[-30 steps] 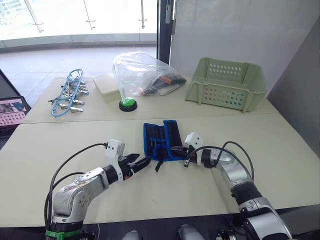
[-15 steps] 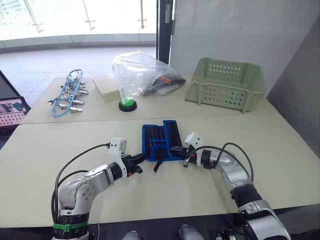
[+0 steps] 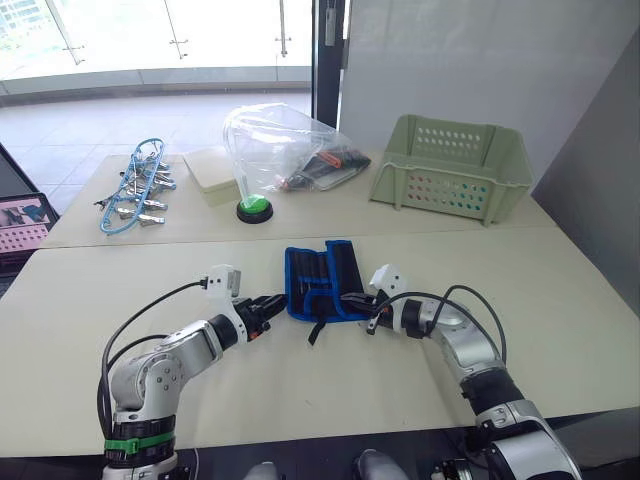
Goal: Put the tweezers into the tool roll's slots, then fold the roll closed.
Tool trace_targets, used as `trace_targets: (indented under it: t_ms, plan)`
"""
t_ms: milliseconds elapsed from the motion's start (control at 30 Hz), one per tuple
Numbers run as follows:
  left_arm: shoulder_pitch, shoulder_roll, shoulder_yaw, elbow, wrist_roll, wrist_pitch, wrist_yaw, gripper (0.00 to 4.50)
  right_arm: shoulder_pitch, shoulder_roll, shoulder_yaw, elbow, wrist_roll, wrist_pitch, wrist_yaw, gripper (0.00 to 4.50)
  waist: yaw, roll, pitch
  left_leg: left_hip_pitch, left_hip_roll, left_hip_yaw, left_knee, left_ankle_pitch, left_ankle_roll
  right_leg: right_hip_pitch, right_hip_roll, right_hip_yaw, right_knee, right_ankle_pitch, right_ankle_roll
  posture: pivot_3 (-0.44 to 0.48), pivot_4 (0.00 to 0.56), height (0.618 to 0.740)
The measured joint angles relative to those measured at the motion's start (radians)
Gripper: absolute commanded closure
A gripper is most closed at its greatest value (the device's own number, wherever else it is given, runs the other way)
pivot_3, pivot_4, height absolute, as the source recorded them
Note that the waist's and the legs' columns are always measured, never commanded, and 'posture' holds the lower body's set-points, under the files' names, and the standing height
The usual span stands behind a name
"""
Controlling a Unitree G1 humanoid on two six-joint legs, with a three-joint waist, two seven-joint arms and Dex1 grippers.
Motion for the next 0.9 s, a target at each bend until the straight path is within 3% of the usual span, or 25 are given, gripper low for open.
trace_targets:
  t_ms: [167, 400, 733, 900]
  plan:
    - [0.012, -0.027, -0.043, 0.000, 0.012, 0.008, 0.010, 2.41, 0.000, 0.000, 0.000, -0.003, 0.000, 0.000, -0.001, 4.50, -0.001, 0.000, 0.000, 0.000, 0.000, 0.000, -0.001, 0.000, 0.000, 0.000, 0.000, 0.000, 0.000, 0.000, 0.000, 0.000, 0.150, 0.740]
    - [0.015, -0.041, -0.044, -0.002, -0.005, 0.029, 0.010, 4.48, 0.004, 0.000, -0.001, -0.007, 0.000, 0.002, -0.001, 4.50, 0.000, 0.000, 0.000, 0.000, 0.000, 0.000, -0.001, 0.000, 0.000, 0.000, 0.000, 0.000, -0.001, 0.000, 0.000, 0.000, 0.150, 0.740]
    - [-0.010, 0.091, -0.064, 0.049, 0.045, -0.009, -0.053, 4.48, -0.009, 0.000, 0.017, -0.063, 0.018, 0.117, 0.044, 4.50, -0.020, 0.000, 0.000, -0.001, 0.000, -0.002, -0.003, 0.000, 0.000, -0.002, 0.001, 0.000, -0.002, 0.000, 0.000, 0.000, 0.150, 0.740]
    - [-0.074, 0.109, -0.106, 0.079, 0.101, -0.015, -0.063, 4.48, -0.036, 0.000, 0.034, -0.066, 0.008, 0.139, 0.045, 4.50, -0.016, 0.000, 0.000, -0.002, 0.000, -0.002, -0.003, 0.000, 0.000, -0.002, 0.001, 0.000, -0.002, 0.000, 0.000, 0.000, 0.150, 0.740]
